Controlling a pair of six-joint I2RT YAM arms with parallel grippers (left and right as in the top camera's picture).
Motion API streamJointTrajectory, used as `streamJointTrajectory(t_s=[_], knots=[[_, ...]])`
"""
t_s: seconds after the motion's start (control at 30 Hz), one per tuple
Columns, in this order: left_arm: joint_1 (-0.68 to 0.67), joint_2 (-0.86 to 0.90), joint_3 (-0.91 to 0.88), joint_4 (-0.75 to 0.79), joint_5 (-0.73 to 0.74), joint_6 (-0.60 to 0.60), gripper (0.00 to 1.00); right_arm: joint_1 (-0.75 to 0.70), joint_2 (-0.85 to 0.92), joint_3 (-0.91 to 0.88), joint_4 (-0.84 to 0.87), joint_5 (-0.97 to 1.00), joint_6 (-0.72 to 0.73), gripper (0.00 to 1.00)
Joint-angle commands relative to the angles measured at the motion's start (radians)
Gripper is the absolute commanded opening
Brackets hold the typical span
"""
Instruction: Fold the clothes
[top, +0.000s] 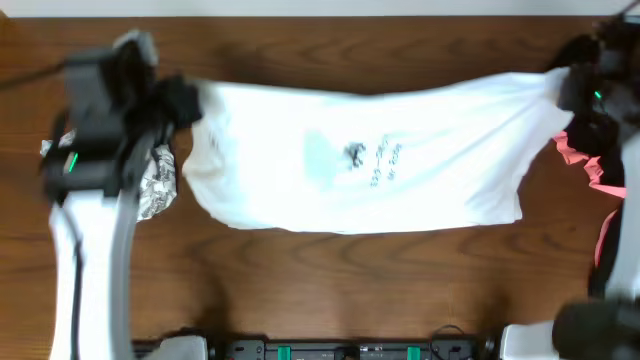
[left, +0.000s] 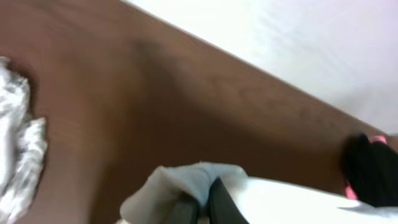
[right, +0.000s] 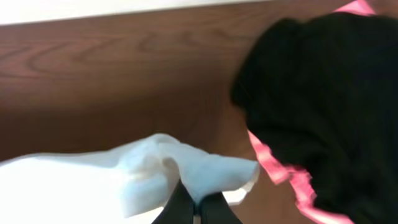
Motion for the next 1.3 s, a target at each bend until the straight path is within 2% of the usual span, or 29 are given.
streamJointTrajectory(t_s=[0.0, 0.17, 0.23, 0.3, 0.37, 0.47, 0.6, 0.7, 0.8, 0.83, 0.87, 0.9, 1.03, 1.13, 1.27], knots=[[0.005, 0.158, 0.006, 0.166, 0.088, -0.031, 0.06, -0.006, 0.120, 0.007, 0.093, -0.132, 0.014, 0.01], [0.006, 0.277, 0.050, 0.576, 0.298, -0.192, 0.06, -0.008, 0.156, 0.031, 0.341, -0.267, 0.142, 0.01], [0.006, 0.283, 0.103, 0.669, 0.323, -0.240, 0.06, -0.008, 0.141, 0.080, 0.394, -0.286, 0.185, 0.01], [0.006, 0.279, 0.180, 0.682, 0.351, -0.247, 0.06, -0.008, 0.125, 0.147, 0.394, -0.302, 0.197, 0.01], [0.006, 0.272, 0.248, 0.629, 0.403, -0.247, 0.06, -0.006, 0.107, 0.209, 0.352, -0.303, 0.195, 0.01], [0.006, 0.246, 0.298, 0.448, 0.470, -0.227, 0.06, -0.006, 0.084, 0.263, 0.236, -0.302, 0.157, 0.01], [0.006, 0.228, 0.296, 0.018, 0.475, -0.057, 0.06, -0.008, 0.068, 0.272, -0.045, -0.265, 0.086, 0.05], [-0.002, 0.237, 0.262, -0.274, 0.351, 0.072, 0.06, -0.008, 0.074, 0.256, -0.287, -0.157, 0.035, 0.05], [-0.014, 0.251, 0.186, -0.461, 0.123, 0.102, 0.06, -0.007, 0.076, 0.184, -0.458, -0.063, -0.018, 0.09], [-0.017, 0.253, 0.161, -0.481, 0.073, 0.102, 0.07, -0.007, 0.076, 0.152, -0.494, -0.038, -0.031, 0.09], [-0.020, 0.256, 0.121, -0.494, 0.013, 0.102, 0.13, -0.008, 0.076, 0.117, -0.523, -0.011, -0.037, 0.11], [-0.022, 0.256, 0.076, -0.496, -0.027, 0.102, 0.25, -0.008, 0.076, 0.068, -0.543, 0.018, -0.036, 0.11], [-0.022, 0.257, -0.066, -0.470, -0.061, 0.102, 0.44, -0.008, 0.076, -0.135, -0.522, 0.043, -0.036, 0.14], [-0.022, 0.257, -0.143, -0.446, -0.062, 0.102, 0.48, -0.008, 0.076, -0.272, -0.443, 0.042, -0.035, 0.12], [-0.022, 0.257, -0.168, -0.437, -0.084, 0.103, 0.48, -0.008, 0.076, -0.352, -0.372, 0.043, -0.015, 0.10]])
